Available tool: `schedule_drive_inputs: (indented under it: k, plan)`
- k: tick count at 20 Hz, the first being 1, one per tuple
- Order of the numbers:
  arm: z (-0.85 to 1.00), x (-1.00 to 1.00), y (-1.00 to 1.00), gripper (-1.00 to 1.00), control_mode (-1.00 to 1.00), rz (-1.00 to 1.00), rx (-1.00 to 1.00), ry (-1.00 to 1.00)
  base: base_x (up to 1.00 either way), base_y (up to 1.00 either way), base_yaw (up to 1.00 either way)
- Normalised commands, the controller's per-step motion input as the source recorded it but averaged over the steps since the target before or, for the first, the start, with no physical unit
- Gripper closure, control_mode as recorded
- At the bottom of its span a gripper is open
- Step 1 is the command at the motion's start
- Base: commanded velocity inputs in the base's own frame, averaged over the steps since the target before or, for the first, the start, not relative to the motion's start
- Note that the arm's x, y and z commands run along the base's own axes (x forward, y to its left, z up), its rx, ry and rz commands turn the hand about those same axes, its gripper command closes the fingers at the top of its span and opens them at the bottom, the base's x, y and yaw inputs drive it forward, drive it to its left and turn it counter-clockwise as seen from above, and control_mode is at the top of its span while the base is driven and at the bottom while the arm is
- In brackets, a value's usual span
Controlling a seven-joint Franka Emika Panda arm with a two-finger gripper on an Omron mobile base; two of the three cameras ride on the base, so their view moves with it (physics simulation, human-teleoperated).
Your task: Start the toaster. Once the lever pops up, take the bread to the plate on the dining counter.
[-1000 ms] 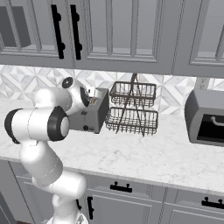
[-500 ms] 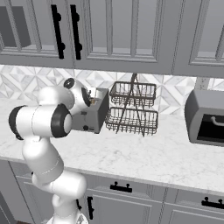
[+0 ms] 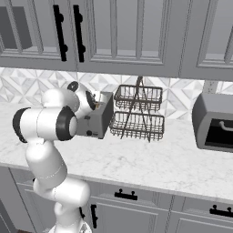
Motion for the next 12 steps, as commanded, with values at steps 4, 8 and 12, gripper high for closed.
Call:
schedule_drive_inputs:
  k: [4, 8, 12]
  plan:
    - [-0.09, 0.09, 0.00, -1.00, -1.00, 0.00, 0.00, 0.00, 0.00, 0.00, 0.00]
    - [-0.13, 0.06, 0.00, -1.00, -1.00, 0.00, 0.00, 0.00, 0.00, 0.00, 0.00]
    - [-0.17, 0.01, 0.00, -1.00, -1.00, 0.00, 0.00, 0.00, 0.00, 0.00, 0.00]
